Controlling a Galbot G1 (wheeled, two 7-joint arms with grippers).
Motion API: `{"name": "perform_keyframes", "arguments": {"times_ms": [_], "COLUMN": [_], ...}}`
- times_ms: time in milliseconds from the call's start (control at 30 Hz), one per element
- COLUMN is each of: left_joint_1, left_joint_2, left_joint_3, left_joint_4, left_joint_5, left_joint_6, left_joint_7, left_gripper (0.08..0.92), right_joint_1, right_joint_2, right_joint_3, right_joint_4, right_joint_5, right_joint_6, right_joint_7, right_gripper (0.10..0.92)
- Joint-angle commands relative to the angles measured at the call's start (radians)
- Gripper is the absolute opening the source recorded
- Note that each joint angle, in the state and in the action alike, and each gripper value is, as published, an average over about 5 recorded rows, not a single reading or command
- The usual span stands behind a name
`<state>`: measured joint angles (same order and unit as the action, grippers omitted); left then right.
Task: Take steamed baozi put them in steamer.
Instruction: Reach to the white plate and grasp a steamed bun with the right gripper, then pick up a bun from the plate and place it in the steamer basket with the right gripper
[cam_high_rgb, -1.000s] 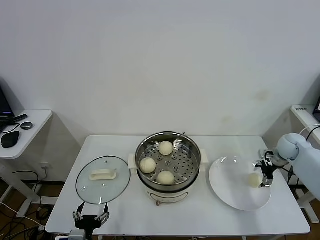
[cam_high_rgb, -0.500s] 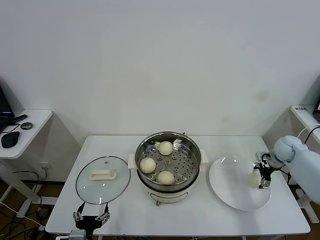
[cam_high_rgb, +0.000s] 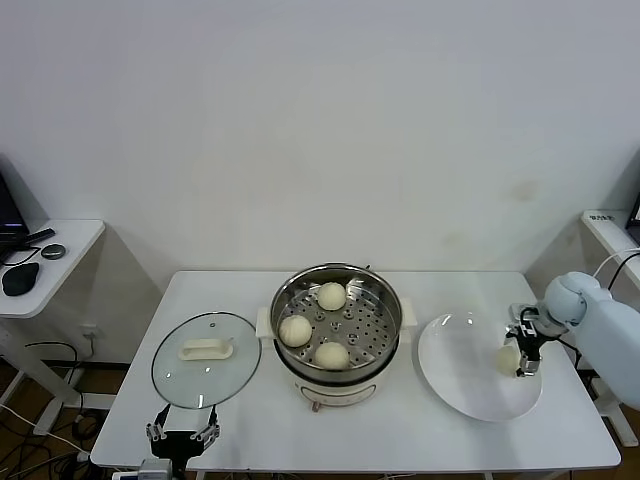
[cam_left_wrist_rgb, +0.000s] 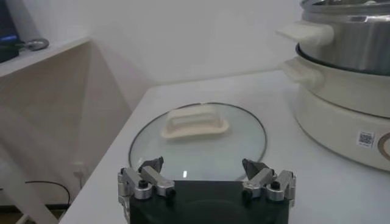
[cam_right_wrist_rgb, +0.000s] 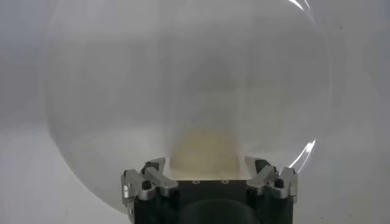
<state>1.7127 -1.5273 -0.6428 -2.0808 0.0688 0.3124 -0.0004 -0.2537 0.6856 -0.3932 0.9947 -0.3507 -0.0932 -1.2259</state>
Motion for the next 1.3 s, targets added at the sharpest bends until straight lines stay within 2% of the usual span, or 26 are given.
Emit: {"name": "perform_keyframes", "arguments": {"times_ms": [33,167,500,900,1067,1300], "left_joint_1": [-0.001,0.002,0.003,-0.009,-0.024,-0.030], "left_joint_2": [-0.001,-0.002,0.000,0.006,0.011,0.022], "left_joint_3": [0.002,0.005,0.009,0.017,0.017,0.018], "left_joint_4": [0.003,0.004,-0.001,-0.014,-0.023,-0.055], "left_joint_5": [0.000,0.001,0.001,0.007,0.005,0.004], "left_joint_6": [0.000,0.000,-0.001,-0.004,-0.004,-0.006], "left_joint_7": [-0.001,-0.002,-0.004,-0.008,-0.009,-0.011], "left_gripper": [0.823,0.823,0.823,0.823,0.823,0.823], "right_joint_1": [-0.001,0.004,0.044,0.454,0.684,0.910], "right_joint_2": [0.000,0.000,-0.032,-0.080,-0.014,0.149], "right_joint_3": [0.001,0.000,-0.035,-0.403,-0.593,-0.798], "right_joint_4": [0.000,0.000,0.040,0.200,0.244,0.230], "right_joint_5": [-0.005,-0.001,0.050,0.336,0.472,0.610], "right_joint_6": [-0.003,-0.005,-0.041,-0.156,-0.204,-0.260], "right_joint_7": [0.003,0.003,-0.023,-0.086,-0.097,-0.097], "right_gripper": [0.770,0.700,0.610,0.554,0.543,0.537]}}
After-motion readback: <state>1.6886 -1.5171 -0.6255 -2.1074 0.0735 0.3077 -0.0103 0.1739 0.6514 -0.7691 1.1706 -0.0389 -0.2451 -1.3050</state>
